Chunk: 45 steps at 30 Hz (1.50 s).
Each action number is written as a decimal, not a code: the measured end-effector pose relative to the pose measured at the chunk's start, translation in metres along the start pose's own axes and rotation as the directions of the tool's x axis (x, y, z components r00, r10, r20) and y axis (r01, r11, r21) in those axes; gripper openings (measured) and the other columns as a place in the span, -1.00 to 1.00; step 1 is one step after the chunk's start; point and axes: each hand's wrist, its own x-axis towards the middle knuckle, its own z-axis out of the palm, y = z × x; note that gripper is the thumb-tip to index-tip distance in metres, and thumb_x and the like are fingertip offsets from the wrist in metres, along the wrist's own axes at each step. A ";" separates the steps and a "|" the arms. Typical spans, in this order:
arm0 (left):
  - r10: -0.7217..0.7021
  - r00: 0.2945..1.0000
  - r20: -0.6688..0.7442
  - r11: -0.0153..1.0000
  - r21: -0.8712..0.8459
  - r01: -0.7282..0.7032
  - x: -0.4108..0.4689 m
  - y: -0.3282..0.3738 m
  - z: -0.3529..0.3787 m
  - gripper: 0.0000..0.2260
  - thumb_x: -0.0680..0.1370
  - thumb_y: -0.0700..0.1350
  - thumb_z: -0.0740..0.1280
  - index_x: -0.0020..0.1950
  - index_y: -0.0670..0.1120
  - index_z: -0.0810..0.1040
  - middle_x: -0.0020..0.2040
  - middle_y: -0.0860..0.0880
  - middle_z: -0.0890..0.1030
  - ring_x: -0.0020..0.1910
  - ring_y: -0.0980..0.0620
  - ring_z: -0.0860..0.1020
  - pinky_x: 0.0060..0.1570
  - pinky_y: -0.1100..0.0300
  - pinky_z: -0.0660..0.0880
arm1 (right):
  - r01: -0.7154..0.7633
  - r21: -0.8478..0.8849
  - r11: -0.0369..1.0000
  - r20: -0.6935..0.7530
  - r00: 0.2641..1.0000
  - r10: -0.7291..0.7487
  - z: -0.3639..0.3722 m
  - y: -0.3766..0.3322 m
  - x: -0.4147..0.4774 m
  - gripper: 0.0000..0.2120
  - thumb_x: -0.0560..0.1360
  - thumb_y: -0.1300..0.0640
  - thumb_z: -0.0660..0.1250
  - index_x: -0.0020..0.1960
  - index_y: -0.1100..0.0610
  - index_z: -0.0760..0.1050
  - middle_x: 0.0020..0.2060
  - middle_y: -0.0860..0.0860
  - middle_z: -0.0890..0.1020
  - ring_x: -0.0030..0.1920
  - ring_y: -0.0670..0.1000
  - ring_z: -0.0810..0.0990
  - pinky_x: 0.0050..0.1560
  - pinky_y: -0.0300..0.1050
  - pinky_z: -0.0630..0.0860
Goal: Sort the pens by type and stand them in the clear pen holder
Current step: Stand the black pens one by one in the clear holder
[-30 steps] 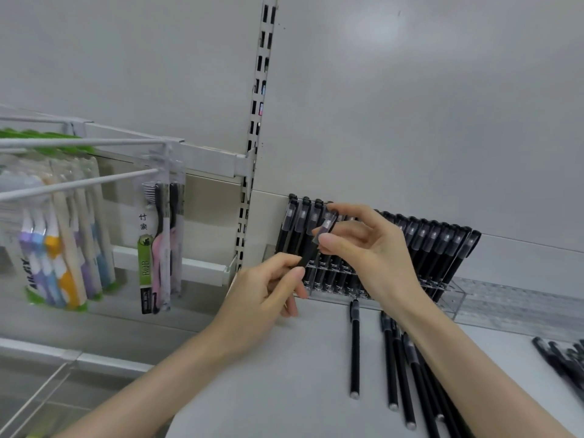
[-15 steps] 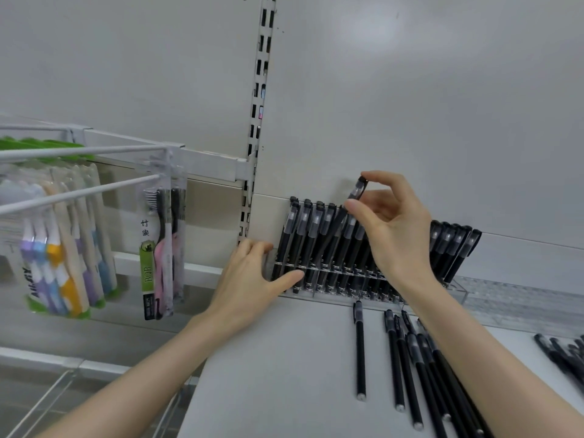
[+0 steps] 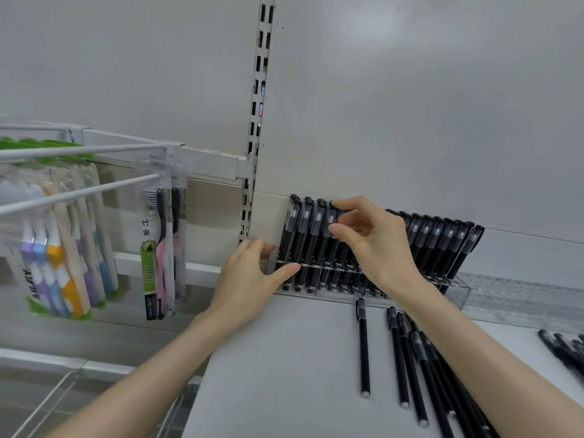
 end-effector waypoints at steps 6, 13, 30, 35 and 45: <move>-0.009 1.000 0.002 0.999 0.031 0.009 0.000 0.002 -0.001 -0.58 0.42 0.21 0.39 0.10 -0.06 0.50 0.04 0.04 0.50 -0.04 0.05 0.51 0.01 0.08 0.49 | -0.007 -0.027 1.000 0.002 1.000 0.007 -0.002 0.001 -0.001 -0.74 0.49 0.26 0.39 0.10 -0.04 0.54 -0.23 -0.10 0.63 -0.12 -0.11 0.62 -0.04 -0.32 0.51; 0.039 0.999 0.008 0.994 0.101 -0.040 -0.007 0.007 -0.007 -0.60 0.48 0.12 0.37 0.21 -0.08 0.48 0.07 0.02 0.53 0.01 0.05 0.53 0.08 0.11 0.47 | -0.013 -0.061 0.998 -0.005 1.000 0.012 -0.004 -0.005 -0.006 -0.72 0.49 0.23 0.39 0.17 0.00 0.54 -0.20 -0.15 0.61 -0.13 -0.23 0.57 -0.07 -0.47 0.45; 0.012 0.975 0.224 0.913 0.395 -0.102 -0.095 0.102 0.022 -0.76 0.52 0.20 0.23 0.01 0.05 0.42 -0.07 0.14 0.50 -0.06 0.05 0.51 -0.05 0.13 0.44 | 0.060 -0.235 0.970 0.288 0.958 0.011 -0.089 0.026 -0.086 -0.88 0.56 0.11 0.28 -0.06 0.08 0.58 -0.13 -0.08 0.57 -0.09 -0.13 0.54 0.02 -0.14 0.51; -0.061 0.984 0.166 0.884 0.466 -0.024 -0.127 0.129 0.064 -0.57 0.51 0.29 0.16 0.18 -0.02 0.37 0.13 0.03 0.46 0.14 0.00 0.41 0.10 0.11 0.37 | 0.123 -0.312 0.942 0.433 0.901 0.025 -0.113 0.059 -0.107 -0.79 0.58 -0.01 0.24 0.13 0.03 0.54 0.07 -0.06 0.56 0.10 -0.03 0.48 0.19 -0.05 0.40; -0.282 0.944 0.170 0.874 0.451 0.180 -0.119 0.145 0.085 -0.61 0.52 0.13 0.31 0.14 -0.17 0.46 0.06 -0.09 0.51 0.06 -0.10 0.51 0.05 0.06 0.44 | 0.105 -0.234 0.966 0.506 0.862 0.029 -0.115 0.085 -0.120 -0.69 0.60 -0.07 0.15 0.24 0.04 0.47 0.05 -0.08 0.53 0.11 0.07 0.47 0.18 0.01 0.40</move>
